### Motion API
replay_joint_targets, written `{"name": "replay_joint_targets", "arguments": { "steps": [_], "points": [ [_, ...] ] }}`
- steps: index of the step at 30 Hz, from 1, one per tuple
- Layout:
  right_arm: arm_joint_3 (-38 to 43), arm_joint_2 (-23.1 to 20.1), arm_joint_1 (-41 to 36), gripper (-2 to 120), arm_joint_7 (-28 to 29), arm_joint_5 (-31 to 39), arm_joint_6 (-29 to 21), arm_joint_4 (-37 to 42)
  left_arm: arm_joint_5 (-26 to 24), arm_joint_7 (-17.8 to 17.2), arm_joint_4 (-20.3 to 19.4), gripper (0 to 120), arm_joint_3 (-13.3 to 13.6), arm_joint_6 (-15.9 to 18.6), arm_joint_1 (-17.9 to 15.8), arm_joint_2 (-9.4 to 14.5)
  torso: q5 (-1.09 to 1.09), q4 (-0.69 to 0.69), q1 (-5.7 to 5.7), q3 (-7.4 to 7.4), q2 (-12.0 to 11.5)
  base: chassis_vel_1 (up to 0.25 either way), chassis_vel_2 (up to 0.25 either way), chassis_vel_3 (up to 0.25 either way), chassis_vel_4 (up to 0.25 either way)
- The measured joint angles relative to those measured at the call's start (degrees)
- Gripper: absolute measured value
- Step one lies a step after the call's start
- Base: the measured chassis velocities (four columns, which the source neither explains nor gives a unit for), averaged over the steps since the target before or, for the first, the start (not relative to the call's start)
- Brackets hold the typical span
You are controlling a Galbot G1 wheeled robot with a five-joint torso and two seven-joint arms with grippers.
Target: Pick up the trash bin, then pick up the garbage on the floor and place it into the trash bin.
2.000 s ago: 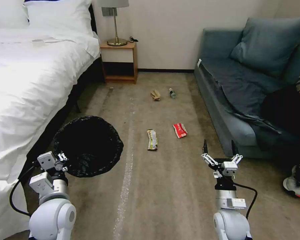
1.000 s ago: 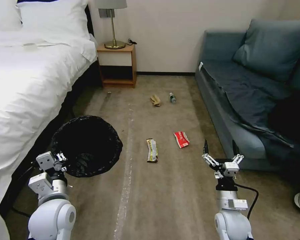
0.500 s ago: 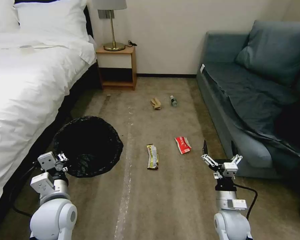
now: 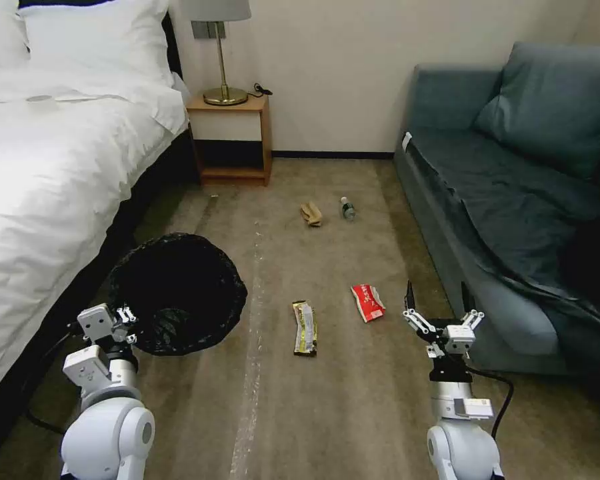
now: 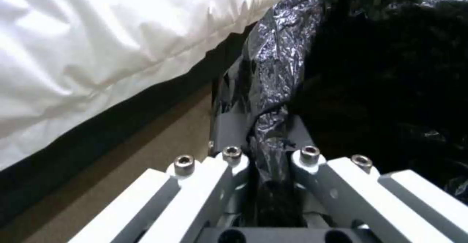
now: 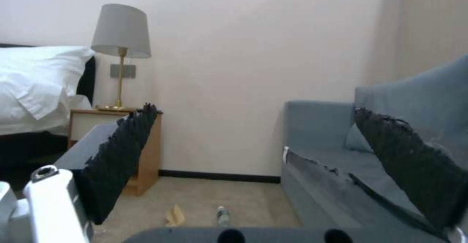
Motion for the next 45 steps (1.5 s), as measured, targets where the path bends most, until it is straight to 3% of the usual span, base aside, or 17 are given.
{"name": "replay_joint_targets", "arguments": {
  "steps": [21,34,45],
  "points": [
    [-0.24,-0.01,-0.55,100,-0.07,-0.29,0.11,0.15,0.34,0.09,-0.85,5,0.31,-0.13,0.56,-0.34,0.00,0.00,0.00,0.00,0.00,-0.085,0.084,0.084,-0.091],
    [-1.28,-0.69,0.69,100,1.74,-2.08,0.94,-3.74,-0.30,1.25,1.45,5,-0.39,-0.73,1.51,-0.02,0.00,0.00,0.00,0.00,0.00,-0.089,0.091,0.086,-0.092],
    [-1.73,-2.20,3.54,100,4.00,-4.35,1.50,-8.40,-1.03,1.11,2.85,5,-0.93,-0.08,-0.94,-0.17,0.01,0.00,0.00,0.00,0.00,-0.033,0.022,0.028,-0.026]
  ]
}}
